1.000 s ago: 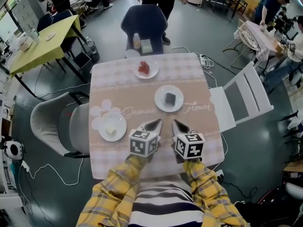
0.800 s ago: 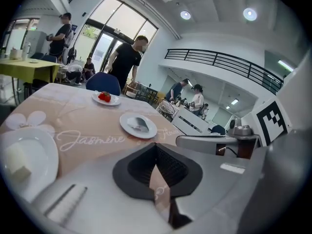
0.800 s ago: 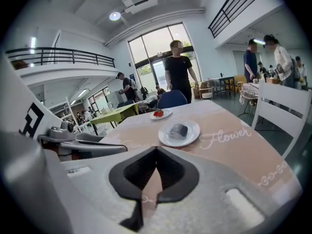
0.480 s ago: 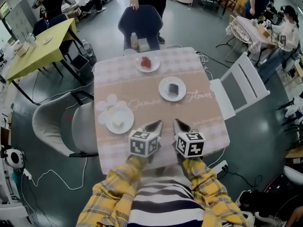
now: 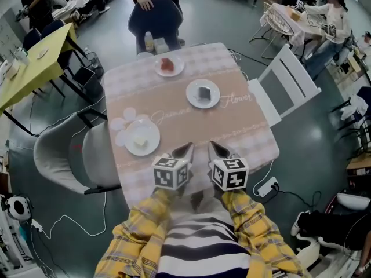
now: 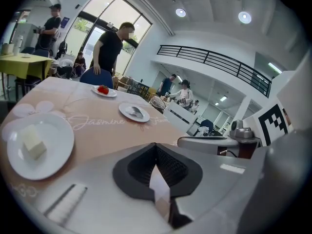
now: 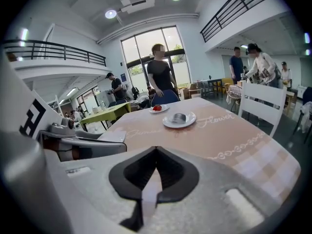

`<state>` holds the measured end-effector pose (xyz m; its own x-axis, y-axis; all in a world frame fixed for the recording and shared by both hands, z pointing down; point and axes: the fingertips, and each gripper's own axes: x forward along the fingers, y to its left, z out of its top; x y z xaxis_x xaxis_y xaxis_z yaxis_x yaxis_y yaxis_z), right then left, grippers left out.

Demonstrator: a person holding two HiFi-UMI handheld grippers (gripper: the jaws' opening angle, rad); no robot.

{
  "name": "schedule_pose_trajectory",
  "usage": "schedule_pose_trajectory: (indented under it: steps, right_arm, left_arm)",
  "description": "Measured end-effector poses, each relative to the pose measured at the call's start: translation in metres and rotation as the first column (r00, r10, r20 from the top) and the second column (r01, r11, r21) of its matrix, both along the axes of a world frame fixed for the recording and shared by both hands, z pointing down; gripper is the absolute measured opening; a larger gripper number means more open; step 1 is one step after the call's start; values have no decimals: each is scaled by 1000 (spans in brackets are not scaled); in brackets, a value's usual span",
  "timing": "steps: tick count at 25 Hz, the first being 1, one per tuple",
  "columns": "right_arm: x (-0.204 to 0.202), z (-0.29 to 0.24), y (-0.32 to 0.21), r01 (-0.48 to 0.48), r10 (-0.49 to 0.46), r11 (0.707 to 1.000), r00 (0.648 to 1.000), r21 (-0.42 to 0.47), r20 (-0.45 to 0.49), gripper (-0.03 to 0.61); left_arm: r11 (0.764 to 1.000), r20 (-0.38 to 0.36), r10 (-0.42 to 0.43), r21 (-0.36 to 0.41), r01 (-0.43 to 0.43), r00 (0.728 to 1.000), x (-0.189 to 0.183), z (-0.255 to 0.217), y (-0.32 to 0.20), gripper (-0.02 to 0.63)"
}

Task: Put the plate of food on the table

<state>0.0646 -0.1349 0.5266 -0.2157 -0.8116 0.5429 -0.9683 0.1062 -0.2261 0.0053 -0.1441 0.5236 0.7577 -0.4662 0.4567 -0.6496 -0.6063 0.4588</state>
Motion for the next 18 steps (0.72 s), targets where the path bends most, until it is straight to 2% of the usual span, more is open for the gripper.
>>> schedule_pose_trajectory:
  steps: [7,18]
  right_arm:
    - [1,0,18,9,-9,1000,1000,4,5,-5]
    - [9,-5,65,28,-27,999,1000,19,-12,-5]
  left_arm:
    - [1000,-15,-22,-16,22,1000,7,2,10,2]
    - [1000,-36,-17,-3,16,999,27,-5,55,2]
